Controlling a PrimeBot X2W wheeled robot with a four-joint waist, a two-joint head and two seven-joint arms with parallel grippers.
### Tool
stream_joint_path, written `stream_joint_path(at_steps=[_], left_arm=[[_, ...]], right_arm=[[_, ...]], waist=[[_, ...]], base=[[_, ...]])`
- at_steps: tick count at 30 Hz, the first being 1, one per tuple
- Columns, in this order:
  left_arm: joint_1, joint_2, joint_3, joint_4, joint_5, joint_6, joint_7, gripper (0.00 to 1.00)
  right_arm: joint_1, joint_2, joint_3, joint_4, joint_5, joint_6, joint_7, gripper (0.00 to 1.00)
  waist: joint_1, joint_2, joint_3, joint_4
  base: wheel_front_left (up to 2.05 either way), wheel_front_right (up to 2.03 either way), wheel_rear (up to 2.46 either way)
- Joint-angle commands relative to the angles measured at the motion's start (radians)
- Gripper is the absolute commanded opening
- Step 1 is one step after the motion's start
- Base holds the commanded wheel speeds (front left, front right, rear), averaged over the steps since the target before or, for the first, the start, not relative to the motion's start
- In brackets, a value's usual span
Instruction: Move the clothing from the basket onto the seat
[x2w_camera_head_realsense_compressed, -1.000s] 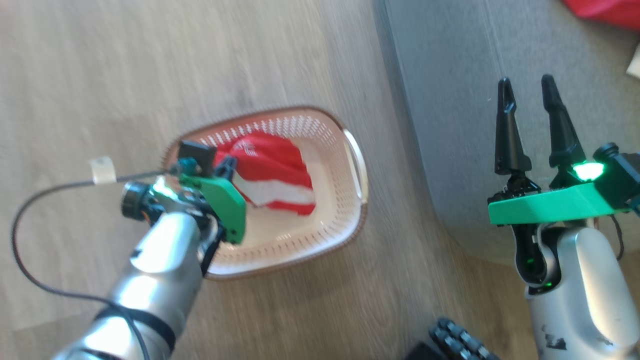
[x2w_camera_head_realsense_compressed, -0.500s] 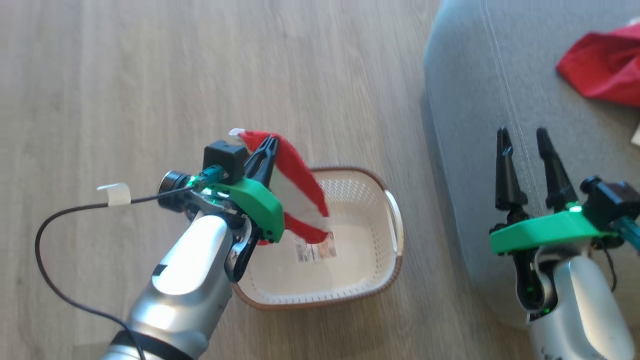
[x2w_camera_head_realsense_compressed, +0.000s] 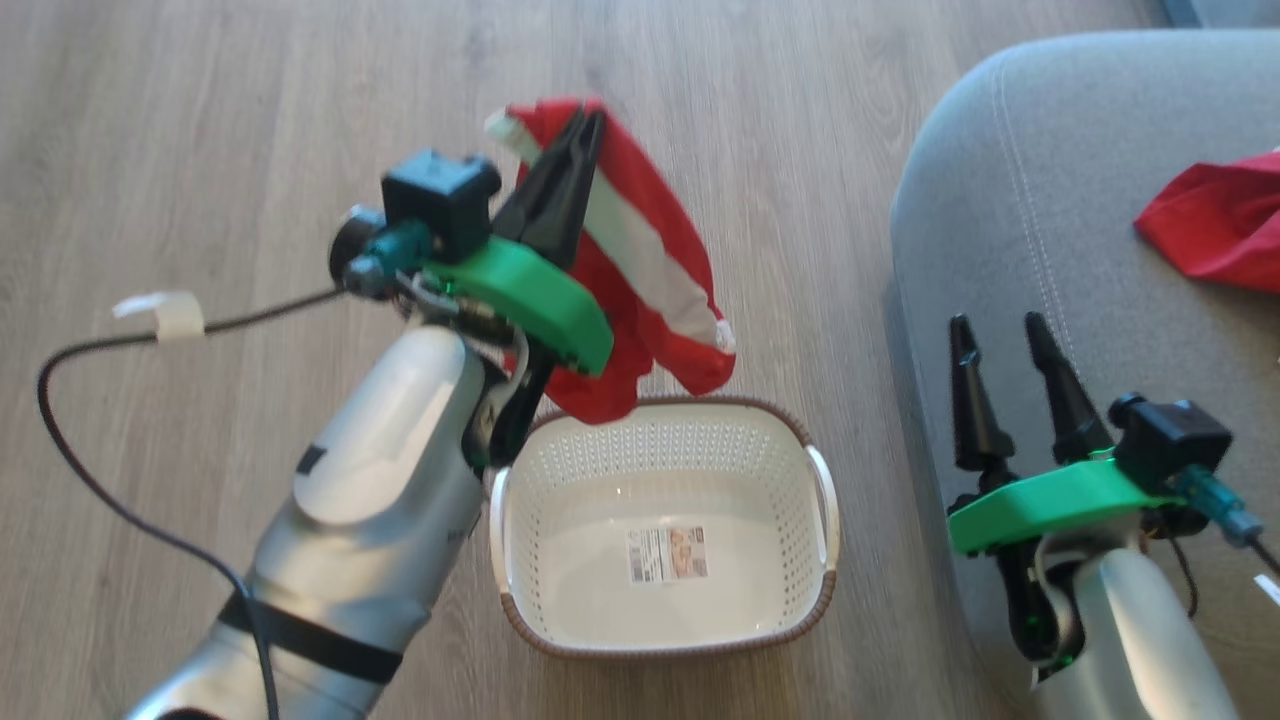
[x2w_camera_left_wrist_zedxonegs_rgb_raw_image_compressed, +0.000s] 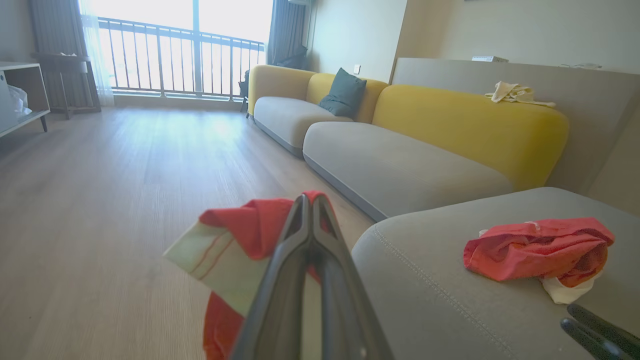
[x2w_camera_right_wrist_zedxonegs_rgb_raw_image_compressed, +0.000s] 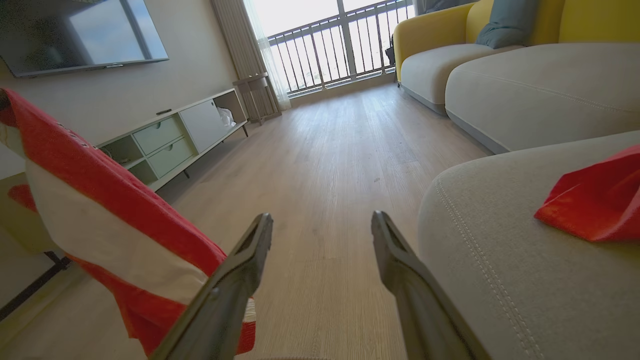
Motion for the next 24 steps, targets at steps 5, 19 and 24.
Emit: stream_joint_path(at_steps=[5,19,24], left_arm=[[-0.108,0.012,0.022,-0.075,-0.055,0.038,-0.013,0.0],[-0.175,0.012,0.034,-0.198,-0.153,0.13,-0.013,0.0],[-0.186,0.012,0.041,-0.239,-0.17,0.152,-0.013,0.0]], right_arm=[[0.018,-0.006,0.058,-0.025,-0.015,0.007,-0.009,1.0],[0.072,-0.006,0.118,-0.035,-0.01,0.007,-0.009,1.0],[0.086,-0.006,0.159,-0.054,-0.016,0.007,-0.009,1.0]], waist=[[0.0001,0.0,-0.056,0.012],[0.0001,0.0,-0.122,0.005],[0.0001,0.0,-0.126,0.005]], base=[[0.0,0.0,0.0],[0.0,0.0,0.0],[0.0,0.0,0.0]])
